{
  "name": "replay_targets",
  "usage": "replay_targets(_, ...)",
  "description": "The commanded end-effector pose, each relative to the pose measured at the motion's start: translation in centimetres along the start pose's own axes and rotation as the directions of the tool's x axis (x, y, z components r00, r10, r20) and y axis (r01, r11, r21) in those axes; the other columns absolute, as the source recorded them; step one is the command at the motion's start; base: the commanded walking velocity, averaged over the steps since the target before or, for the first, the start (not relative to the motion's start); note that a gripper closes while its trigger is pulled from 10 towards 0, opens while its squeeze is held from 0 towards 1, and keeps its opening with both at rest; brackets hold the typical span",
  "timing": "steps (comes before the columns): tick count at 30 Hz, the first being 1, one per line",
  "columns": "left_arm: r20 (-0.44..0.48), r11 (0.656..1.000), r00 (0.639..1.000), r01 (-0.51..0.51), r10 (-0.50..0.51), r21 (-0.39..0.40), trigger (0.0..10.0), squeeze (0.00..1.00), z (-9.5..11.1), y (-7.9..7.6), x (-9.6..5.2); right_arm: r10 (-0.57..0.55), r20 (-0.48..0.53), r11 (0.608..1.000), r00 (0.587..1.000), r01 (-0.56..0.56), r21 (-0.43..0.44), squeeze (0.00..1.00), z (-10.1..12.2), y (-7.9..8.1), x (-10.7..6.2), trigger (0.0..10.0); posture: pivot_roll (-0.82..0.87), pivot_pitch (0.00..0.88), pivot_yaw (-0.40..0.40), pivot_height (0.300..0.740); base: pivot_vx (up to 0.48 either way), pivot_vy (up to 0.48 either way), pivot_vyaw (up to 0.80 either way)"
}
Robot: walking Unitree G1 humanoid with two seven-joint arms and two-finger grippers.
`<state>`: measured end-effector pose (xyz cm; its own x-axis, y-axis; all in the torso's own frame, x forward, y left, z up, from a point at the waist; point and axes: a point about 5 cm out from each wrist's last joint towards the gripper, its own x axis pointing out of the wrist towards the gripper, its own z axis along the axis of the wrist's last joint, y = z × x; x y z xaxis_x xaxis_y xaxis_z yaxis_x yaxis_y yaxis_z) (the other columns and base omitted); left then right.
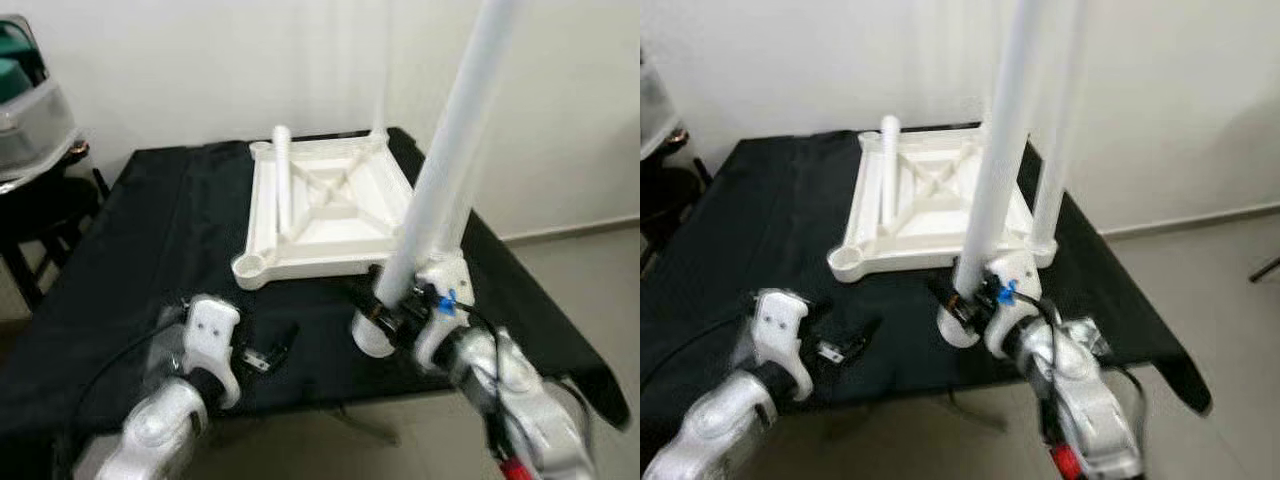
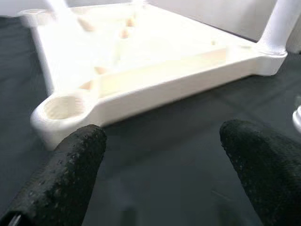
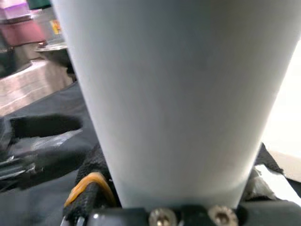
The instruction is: Building children table
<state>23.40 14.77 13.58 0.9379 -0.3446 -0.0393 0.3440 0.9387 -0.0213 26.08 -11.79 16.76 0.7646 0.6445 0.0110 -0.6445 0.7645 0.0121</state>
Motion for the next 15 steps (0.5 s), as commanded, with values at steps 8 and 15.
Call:
replay_targets(8, 0.083, 0.987, 0.984, 0.154, -0.158, 0.049, 10.0, 0.0, 2.4, -1.2, 0.5, 0.303, 0.02, 0.952, 0.953, -0.303, 0.032, 0.0, 0.7, 2.4, -1.5, 10.0, -0.03, 0.073, -0.024, 0.74, 0.175, 0.0, 0.0)
replay_targets(15, -0.083, 0.829, 0.898, 0.432, -0.432, 0.356, 10.0, 0.0, 3.3, -1.0, -0.4, 0.596, -0.077, 0.803, 0.799, -0.592, 0.075, 0.0, 0.4, 3.7, -5.1, 10.0, -0.04, 0.078, -0.021, 0.74, 0.0, 0.0, 0.0)
